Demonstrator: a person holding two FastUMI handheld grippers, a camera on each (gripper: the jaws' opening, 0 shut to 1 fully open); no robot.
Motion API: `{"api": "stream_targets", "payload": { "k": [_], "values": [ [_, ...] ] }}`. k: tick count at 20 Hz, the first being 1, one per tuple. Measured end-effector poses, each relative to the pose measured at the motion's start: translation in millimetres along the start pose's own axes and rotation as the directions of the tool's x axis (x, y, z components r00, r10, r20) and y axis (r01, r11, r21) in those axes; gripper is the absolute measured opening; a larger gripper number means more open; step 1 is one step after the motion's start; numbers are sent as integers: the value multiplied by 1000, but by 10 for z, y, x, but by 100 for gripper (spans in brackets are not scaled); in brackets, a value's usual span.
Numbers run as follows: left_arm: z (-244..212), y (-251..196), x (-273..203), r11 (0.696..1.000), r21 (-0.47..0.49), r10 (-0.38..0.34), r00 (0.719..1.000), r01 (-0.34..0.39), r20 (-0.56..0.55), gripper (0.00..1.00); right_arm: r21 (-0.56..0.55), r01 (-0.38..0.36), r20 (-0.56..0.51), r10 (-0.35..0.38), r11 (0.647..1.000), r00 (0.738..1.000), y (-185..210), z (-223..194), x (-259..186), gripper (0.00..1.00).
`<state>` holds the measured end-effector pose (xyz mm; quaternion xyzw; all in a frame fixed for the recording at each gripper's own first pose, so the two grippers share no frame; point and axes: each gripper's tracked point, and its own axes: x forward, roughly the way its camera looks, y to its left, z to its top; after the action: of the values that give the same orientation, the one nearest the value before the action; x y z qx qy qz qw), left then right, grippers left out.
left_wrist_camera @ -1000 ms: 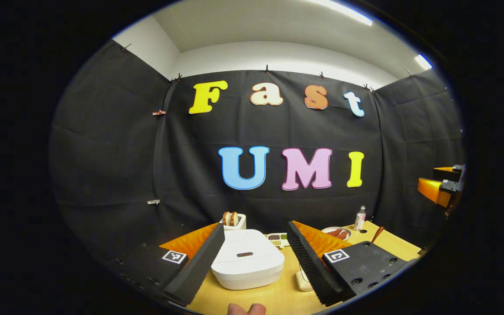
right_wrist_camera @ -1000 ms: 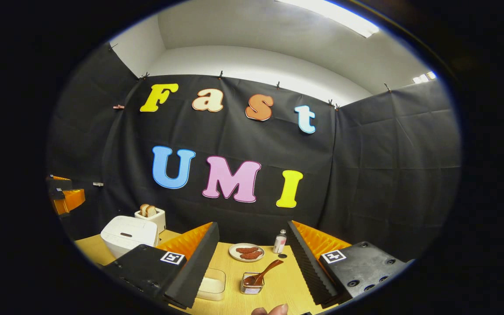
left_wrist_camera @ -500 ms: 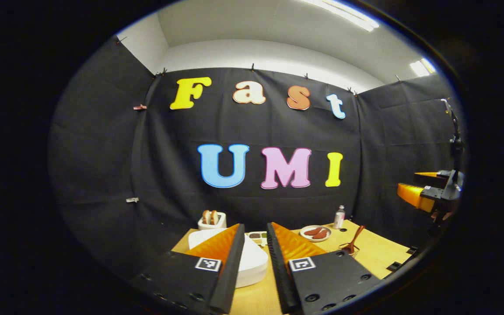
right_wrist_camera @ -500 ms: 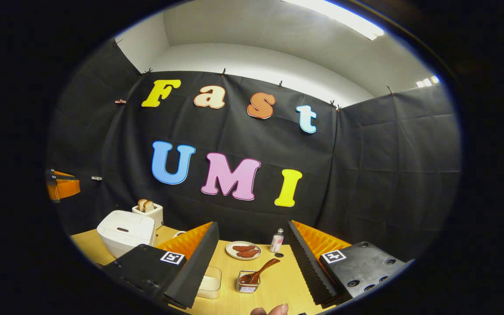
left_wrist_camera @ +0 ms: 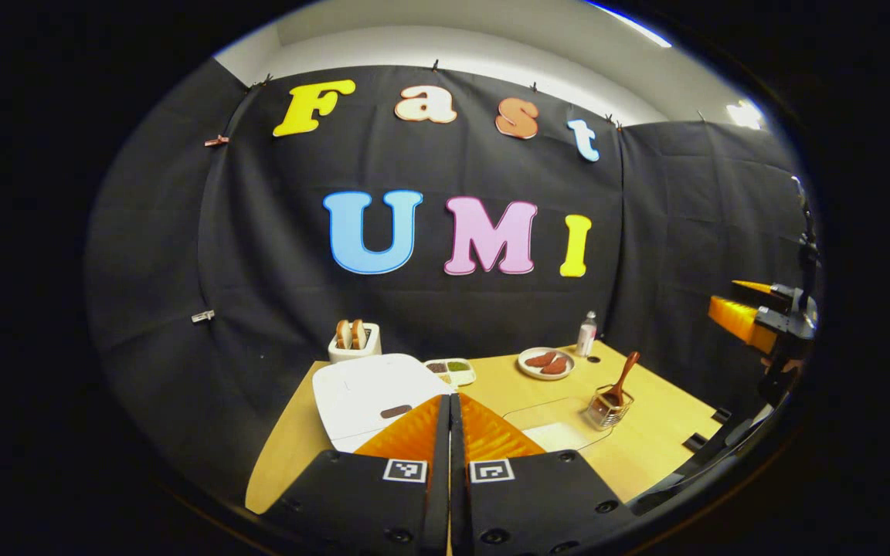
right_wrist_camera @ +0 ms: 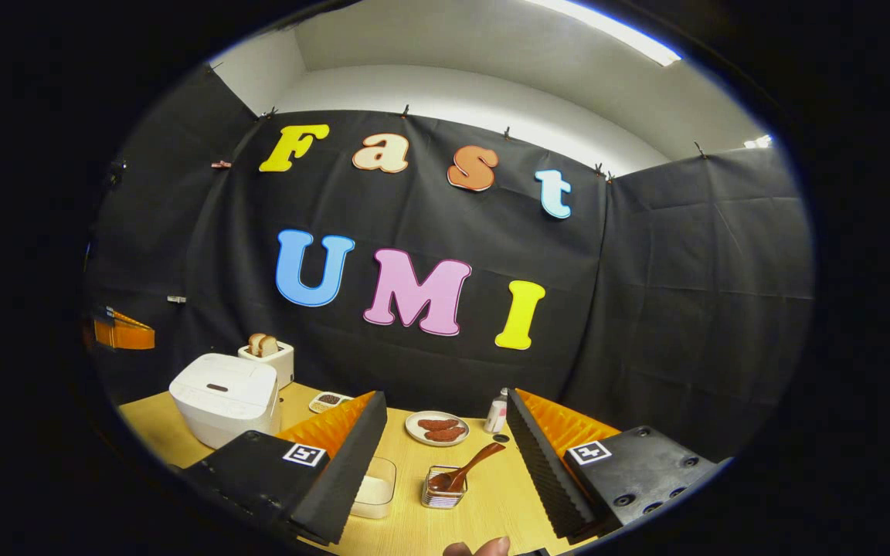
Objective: Close the left gripper, press the button to open the rice cooker; take a wooden spoon from the chopstick holder with the right hand, scoop a spoonful of rice and pour it into the rice cooker, then put the wooden spoon back into the chopstick holder.
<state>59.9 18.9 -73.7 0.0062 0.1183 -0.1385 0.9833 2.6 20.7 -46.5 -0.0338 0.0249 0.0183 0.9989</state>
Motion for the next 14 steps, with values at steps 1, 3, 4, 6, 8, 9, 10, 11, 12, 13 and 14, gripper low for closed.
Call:
{"api": "stream_targets", "payload": {
  "k": [1,3,4,6,8,9,10,11,12,13,14],
  "values": [
    [-34,38,96,1000,4,-10,1000,10,-10,5,6,3,-3,-3,1000,1000,-6,-48,26,97],
    [-75,108,306,999,22,-43,999,43,-24,6,18,6,-18,-6,1000,1000,-1,-142,55,97],
    [-107,152,428,998,32,-59,997,61,-40,6,20,8,-25,-7,1000,1000,2,-175,66,97],
    [-200,252,661,995,35,-87,994,90,-69,6,28,11,-36,-10,1000,999,0,-206,53,98],
    [-276,342,897,994,7,-110,989,111,-101,6,33,12,-38,-11,999,999,-9,-206,45,98],
    [-318,397,1000,994,-2,-111,987,111,-113,6,28,12,-42,-11,1000,999,-13,-216,34,97],
    [-364,442,1105,993,-9,-114,985,114,-133,6,22,13,-45,-12,1000,999,-20,-225,16,97],
    [-411,505,1202,994,-13,-112,981,111,-156,6,24,16,-47,-15,1000,999,-31,-223,-1,98],
    [-451,558,1306,994,-11,-107,979,107,-176,6,31,16,-50,-15,999,999,-39,-224,-19,98],
    [-515,586,1387,994,-15,-109,973,108,-201,6,36,19,-54,-17,999,998,-45,-242,-18,98],
    [-590,600,1456,994,-24,-114,966,111,-234,6,35,25,-60,-23,999,998,-63,-270,-24,97]
  ]
}}
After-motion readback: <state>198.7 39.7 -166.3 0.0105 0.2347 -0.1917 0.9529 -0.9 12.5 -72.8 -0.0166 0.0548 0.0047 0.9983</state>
